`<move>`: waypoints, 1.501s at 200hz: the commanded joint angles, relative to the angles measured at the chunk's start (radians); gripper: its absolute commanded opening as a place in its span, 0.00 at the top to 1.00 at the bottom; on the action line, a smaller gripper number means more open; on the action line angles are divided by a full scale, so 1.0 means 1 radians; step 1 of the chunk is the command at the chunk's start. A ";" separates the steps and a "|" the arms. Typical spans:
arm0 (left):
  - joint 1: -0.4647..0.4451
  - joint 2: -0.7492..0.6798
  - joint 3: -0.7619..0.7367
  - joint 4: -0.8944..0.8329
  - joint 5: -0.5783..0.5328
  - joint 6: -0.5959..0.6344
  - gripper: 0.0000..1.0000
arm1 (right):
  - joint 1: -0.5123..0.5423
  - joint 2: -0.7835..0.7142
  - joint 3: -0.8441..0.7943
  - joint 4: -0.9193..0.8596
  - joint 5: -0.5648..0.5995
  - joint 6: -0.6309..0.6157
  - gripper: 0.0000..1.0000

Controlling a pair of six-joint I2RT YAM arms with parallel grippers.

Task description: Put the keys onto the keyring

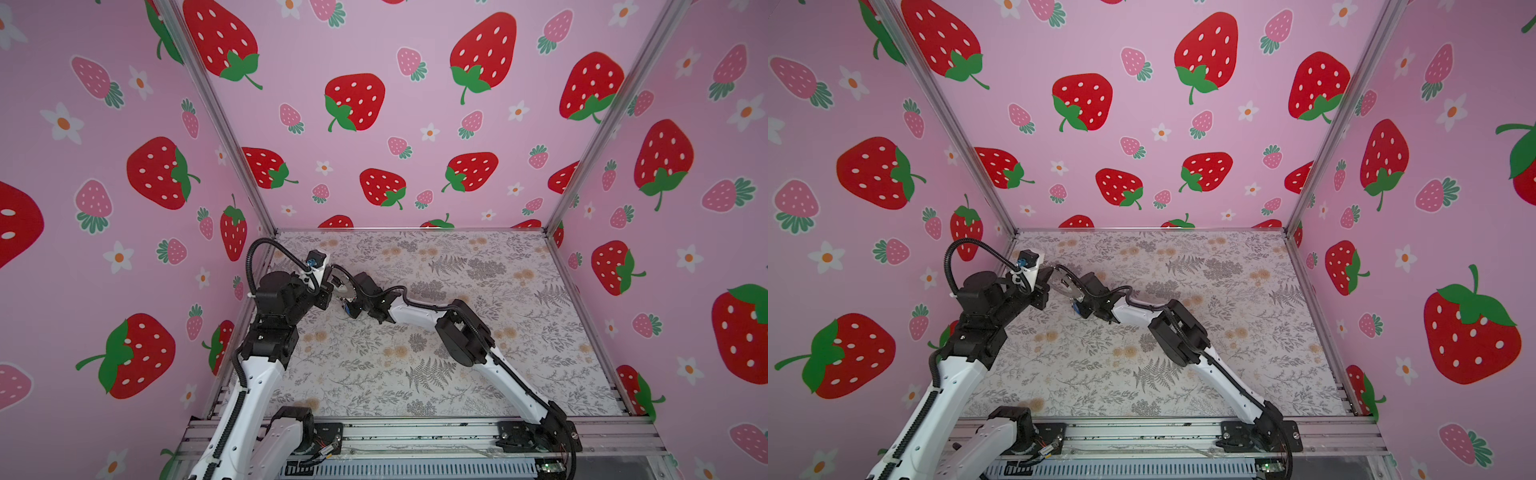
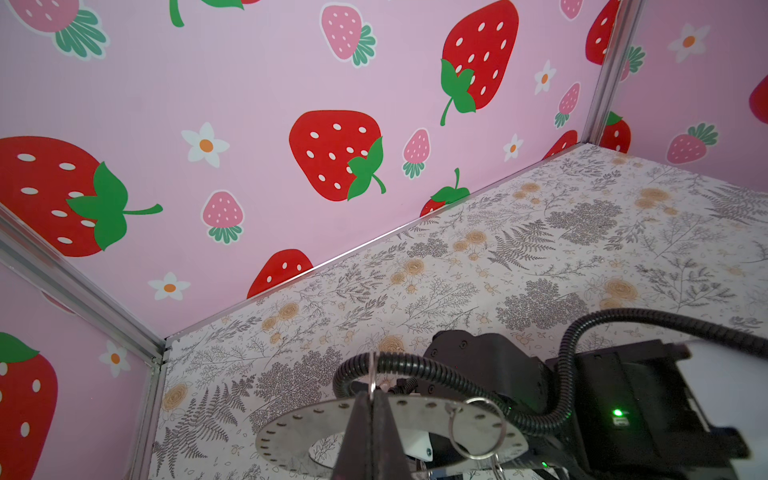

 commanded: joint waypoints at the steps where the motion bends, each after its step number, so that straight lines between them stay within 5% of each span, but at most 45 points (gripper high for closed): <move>1: -0.004 -0.023 0.002 0.025 0.018 -0.003 1.00 | -0.001 -0.099 -0.201 0.021 -0.014 -0.032 0.96; 43: -0.004 -0.030 0.004 0.022 0.011 -0.001 1.00 | -0.035 -0.155 -0.211 -0.112 -0.022 -0.116 0.96; 110: -0.005 -0.027 0.004 0.029 0.005 0.002 1.00 | -0.079 -0.324 -0.444 -0.126 -0.023 -0.234 0.94; 165: -0.004 0.007 0.016 0.038 0.026 0.005 1.00 | -0.144 -0.560 -0.778 -0.101 -0.072 -0.310 0.92; 203: -0.008 0.032 0.030 0.042 0.057 0.000 1.00 | -0.164 -0.745 -1.005 0.043 -0.134 -0.295 0.78; 245: -0.013 0.046 0.037 0.043 0.063 -0.001 1.00 | -0.235 -0.818 -1.026 0.104 -0.253 -0.246 0.70; 280: -0.018 0.059 0.045 0.048 0.067 0.000 1.00 | -0.238 -0.735 -0.884 0.008 -0.285 -0.155 0.71; 300: -0.020 0.059 0.041 0.048 0.065 0.006 1.00 | -0.215 -0.719 -0.890 0.024 -0.242 -0.224 0.71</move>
